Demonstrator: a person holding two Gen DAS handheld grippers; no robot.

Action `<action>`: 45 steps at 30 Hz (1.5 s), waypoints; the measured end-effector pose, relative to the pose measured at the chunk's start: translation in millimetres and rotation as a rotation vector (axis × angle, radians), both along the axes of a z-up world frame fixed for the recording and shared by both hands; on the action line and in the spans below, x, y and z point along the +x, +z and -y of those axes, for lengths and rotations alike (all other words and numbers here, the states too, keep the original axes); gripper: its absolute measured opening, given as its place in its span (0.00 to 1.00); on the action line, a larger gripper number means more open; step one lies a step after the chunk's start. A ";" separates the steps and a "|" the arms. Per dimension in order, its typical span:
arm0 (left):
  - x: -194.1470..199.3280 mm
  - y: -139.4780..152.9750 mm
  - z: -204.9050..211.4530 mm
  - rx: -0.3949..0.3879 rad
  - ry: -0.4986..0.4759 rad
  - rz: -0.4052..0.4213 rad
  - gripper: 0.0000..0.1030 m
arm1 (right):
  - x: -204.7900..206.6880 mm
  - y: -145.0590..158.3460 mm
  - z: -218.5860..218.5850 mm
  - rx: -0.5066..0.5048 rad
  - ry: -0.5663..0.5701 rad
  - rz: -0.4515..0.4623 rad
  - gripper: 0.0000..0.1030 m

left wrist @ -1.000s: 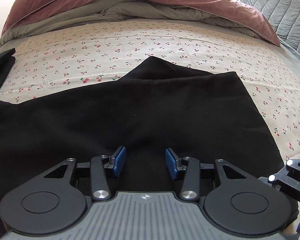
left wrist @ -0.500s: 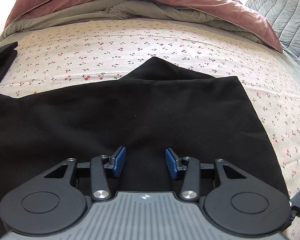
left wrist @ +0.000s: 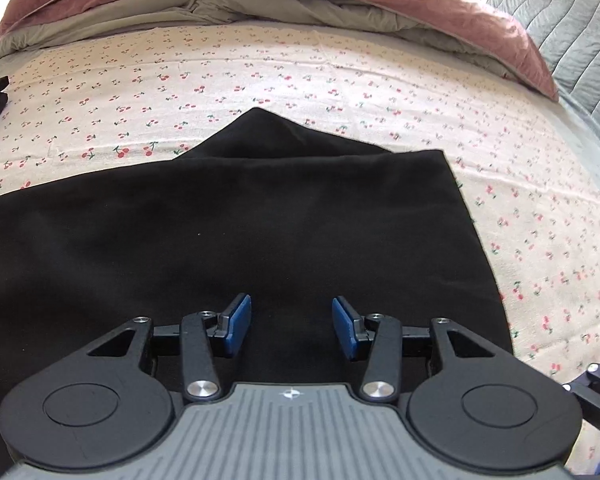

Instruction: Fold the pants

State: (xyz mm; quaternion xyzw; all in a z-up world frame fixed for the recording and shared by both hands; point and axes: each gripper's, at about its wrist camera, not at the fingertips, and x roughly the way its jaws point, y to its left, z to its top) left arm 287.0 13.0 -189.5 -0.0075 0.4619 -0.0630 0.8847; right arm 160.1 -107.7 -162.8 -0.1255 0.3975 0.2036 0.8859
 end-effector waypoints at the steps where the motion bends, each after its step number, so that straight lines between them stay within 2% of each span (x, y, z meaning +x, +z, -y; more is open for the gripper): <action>1: 0.1 -1.4 3.1 0.023 0.005 0.016 0.42 | -4.2 -2.5 -2.4 -0.022 0.011 0.020 0.31; 3: 1.7 -0.1 6.8 0.048 0.007 0.010 0.43 | -10.9 -3.5 -6.1 -0.049 0.021 0.045 0.32; 5: 2.9 0.7 5.8 0.041 0.016 0.000 0.43 | -14.8 -2.0 -2.8 -0.040 0.024 0.038 0.32; 11: 4.0 -0.4 3.7 0.037 0.027 -0.003 0.44 | -16.5 -0.3 18.5 0.066 0.021 -0.050 0.31; 15: 5.7 -1.3 -4.1 -0.020 0.048 -0.013 0.46 | -20.1 -1.2 30.6 0.117 0.018 -0.083 0.31; 20: 0.0 7.8 4.6 0.009 0.070 0.008 0.45 | -19.7 -3.0 38.4 0.147 0.011 -0.097 0.31; 24: -10.5 24.6 22.9 0.003 -0.005 0.091 0.46 | -20.2 0.3 40.6 0.160 0.005 -0.101 0.31; 29: -4.9 16.2 39.0 -0.036 -0.057 0.050 0.46 | -12.0 9.2 60.9 0.253 -0.048 -0.151 0.33; 32: 0.8 10.1 45.0 -0.030 -0.043 0.013 0.46 | -4.3 3.2 70.2 0.260 -0.102 -0.184 0.33; 38: 2.6 9.8 62.3 -0.048 -0.065 0.013 0.46 | -1.5 -1.3 71.9 0.292 -0.114 -0.229 0.33; 40: 0.9 5.0 68.9 -0.040 -0.087 0.026 0.46 | 0.1 -3.6 73.6 0.307 -0.124 -0.242 0.33; 43: -3.8 -3.4 78.5 0.042 -0.136 0.079 0.46 | 2.0 -5.6 75.0 0.320 -0.136 -0.252 0.33; 45: -1.1 -0.4 81.1 0.062 -0.135 0.082 0.46 | 0.6 -5.7 73.8 0.318 -0.142 -0.247 0.33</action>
